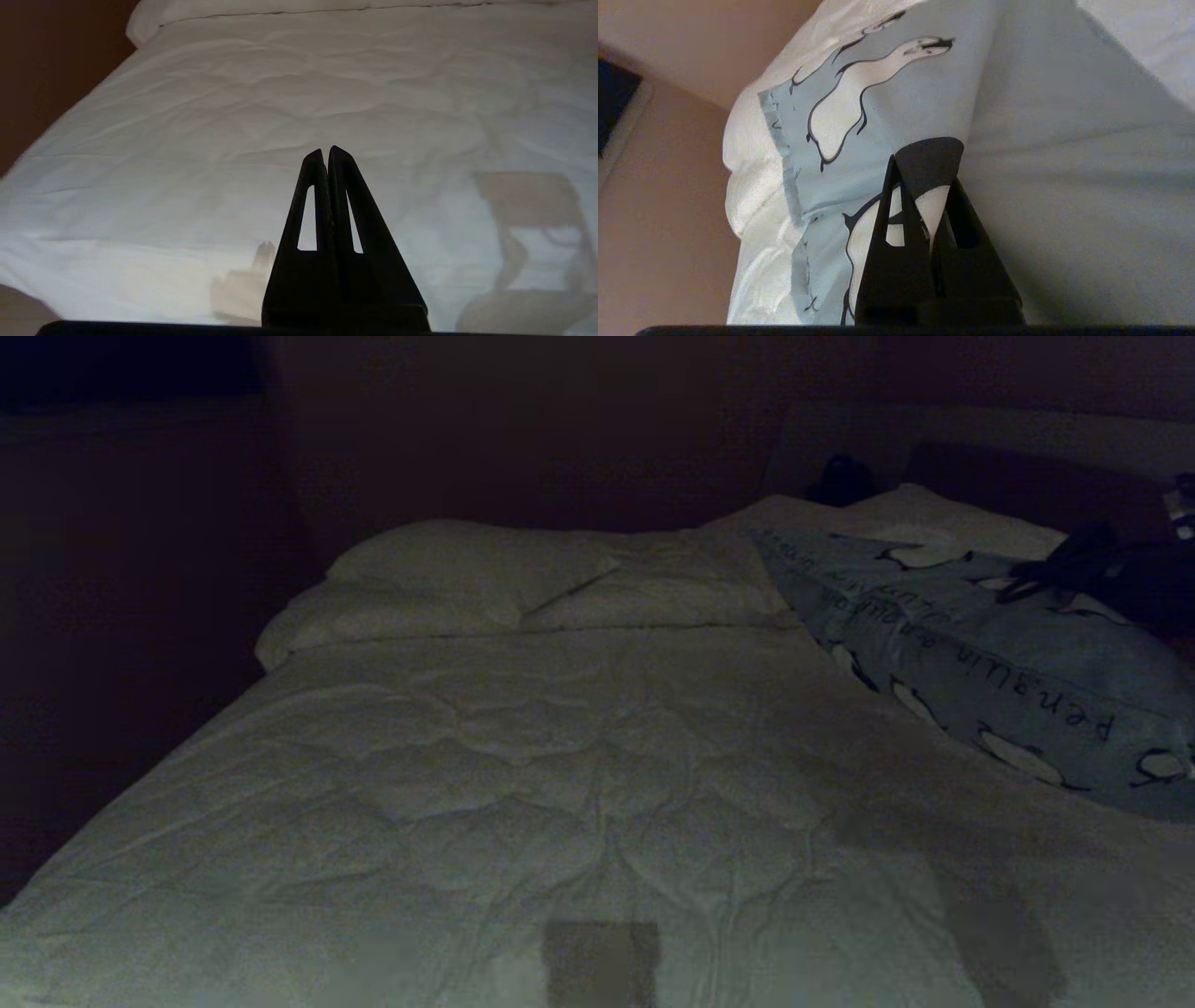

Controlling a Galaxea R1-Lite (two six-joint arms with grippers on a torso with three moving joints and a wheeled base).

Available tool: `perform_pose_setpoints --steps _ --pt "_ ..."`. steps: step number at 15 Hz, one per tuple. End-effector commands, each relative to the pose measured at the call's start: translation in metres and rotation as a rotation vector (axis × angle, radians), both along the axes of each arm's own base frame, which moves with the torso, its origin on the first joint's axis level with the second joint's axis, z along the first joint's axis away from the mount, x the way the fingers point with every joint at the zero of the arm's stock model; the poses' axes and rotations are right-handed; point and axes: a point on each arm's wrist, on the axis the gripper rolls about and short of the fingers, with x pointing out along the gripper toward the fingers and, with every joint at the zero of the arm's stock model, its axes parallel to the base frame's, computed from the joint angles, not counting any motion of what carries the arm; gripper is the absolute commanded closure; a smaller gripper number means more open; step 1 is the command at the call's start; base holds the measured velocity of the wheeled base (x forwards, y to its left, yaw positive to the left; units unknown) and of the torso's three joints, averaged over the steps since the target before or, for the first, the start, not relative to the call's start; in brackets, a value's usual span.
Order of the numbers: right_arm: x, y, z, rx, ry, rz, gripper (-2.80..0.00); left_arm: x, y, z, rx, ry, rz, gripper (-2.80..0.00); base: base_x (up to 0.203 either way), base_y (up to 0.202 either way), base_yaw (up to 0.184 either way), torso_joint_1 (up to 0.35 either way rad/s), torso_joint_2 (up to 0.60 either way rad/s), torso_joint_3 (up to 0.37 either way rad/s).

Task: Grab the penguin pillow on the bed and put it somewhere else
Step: Move to the foot of the bed

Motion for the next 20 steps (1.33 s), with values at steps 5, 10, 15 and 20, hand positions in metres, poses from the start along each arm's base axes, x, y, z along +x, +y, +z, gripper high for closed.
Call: perform_pose_setpoints --steps 5,10,15,20 --pt "0.001 0.009 -0.004 -0.013 0.009 0.029 0.00 0.000 0.000 0.000 0.000 0.000 0.001 0.00 0.000 0.195 0.000 0.003 0.00 0.004" --pt "0.002 0.013 -0.004 -0.014 0.010 0.039 0.00 0.000 0.000 0.000 0.000 0.000 0.001 0.00 0.000 0.198 0.002 0.002 0.00 0.003" --pt "0.002 0.015 -0.005 -0.013 0.013 0.047 0.00 0.000 0.000 0.000 -0.002 0.000 0.001 0.00 0.000 0.194 -0.002 0.001 0.00 0.005" --pt "0.003 0.018 -0.006 -0.012 0.018 0.054 0.00 0.000 0.000 0.000 -0.002 0.000 0.001 0.00 0.000 0.195 0.000 0.004 0.00 0.004"
